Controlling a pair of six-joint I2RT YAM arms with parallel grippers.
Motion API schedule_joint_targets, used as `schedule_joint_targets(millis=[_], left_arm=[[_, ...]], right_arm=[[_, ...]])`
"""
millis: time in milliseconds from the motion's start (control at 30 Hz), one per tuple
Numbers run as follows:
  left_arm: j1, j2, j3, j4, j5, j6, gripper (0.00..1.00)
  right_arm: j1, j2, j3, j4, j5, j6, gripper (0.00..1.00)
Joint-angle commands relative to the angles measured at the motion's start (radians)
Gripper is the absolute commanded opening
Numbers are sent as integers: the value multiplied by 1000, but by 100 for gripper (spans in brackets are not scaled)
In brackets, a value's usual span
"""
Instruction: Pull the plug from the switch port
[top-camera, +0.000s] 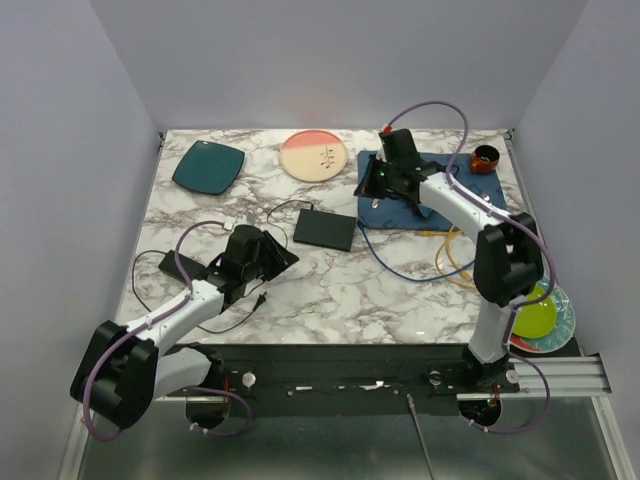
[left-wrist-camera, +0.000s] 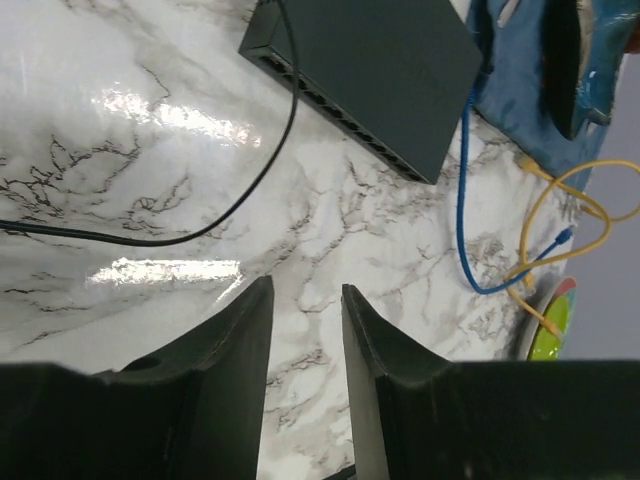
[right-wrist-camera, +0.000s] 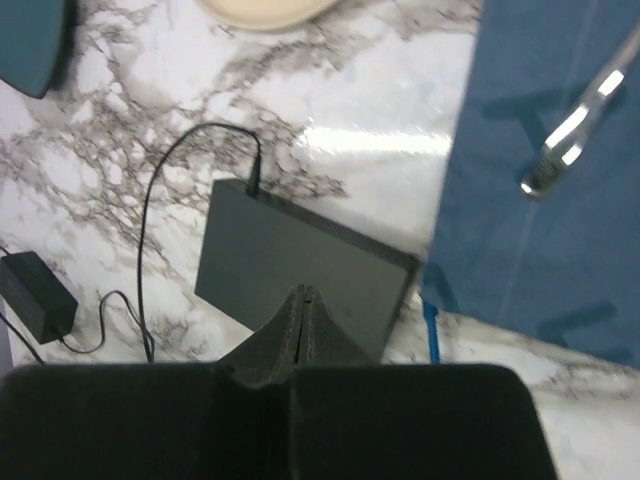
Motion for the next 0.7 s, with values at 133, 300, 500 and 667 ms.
schedule_joint_targets(millis=[133,300,500,667], left_arm=[[-7,155,52,35,-30,1,40],[-7,235,72,49,-23,4,34],[-7,250,54,71,-21,-19,33],[-7,258,28,86,-9,-45,33]], right_arm=[[21,311,349,-142,-40,-24,0],[21,439,453,-187,-39,-11,0],[23,503,507,-232,-59,-5,0],[47,464,406,-210,-50,-10,1]])
